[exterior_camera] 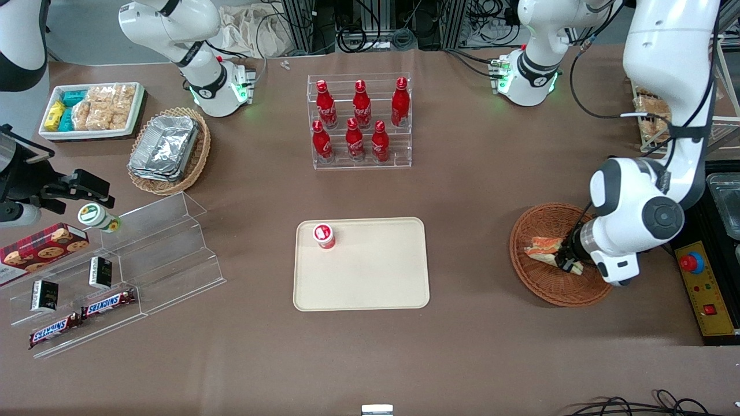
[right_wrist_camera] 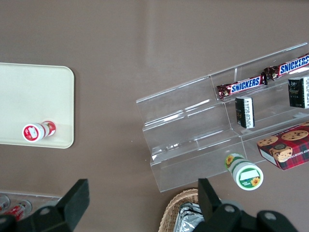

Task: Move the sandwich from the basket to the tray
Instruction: 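Close the left gripper on the sandwich and lift it, then carry the held sandwich with the left gripper over the white tray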

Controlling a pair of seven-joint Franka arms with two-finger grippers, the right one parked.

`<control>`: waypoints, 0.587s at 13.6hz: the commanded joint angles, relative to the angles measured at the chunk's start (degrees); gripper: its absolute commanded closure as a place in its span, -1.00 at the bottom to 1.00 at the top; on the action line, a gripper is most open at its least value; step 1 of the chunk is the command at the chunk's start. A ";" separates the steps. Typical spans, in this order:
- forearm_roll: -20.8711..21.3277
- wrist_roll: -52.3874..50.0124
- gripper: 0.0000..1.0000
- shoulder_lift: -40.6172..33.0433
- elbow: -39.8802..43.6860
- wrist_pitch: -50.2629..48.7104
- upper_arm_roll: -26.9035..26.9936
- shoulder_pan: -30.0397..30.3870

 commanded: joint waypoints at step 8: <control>-0.17 1.54 0.92 -2.93 21.12 -31.13 -7.84 -0.96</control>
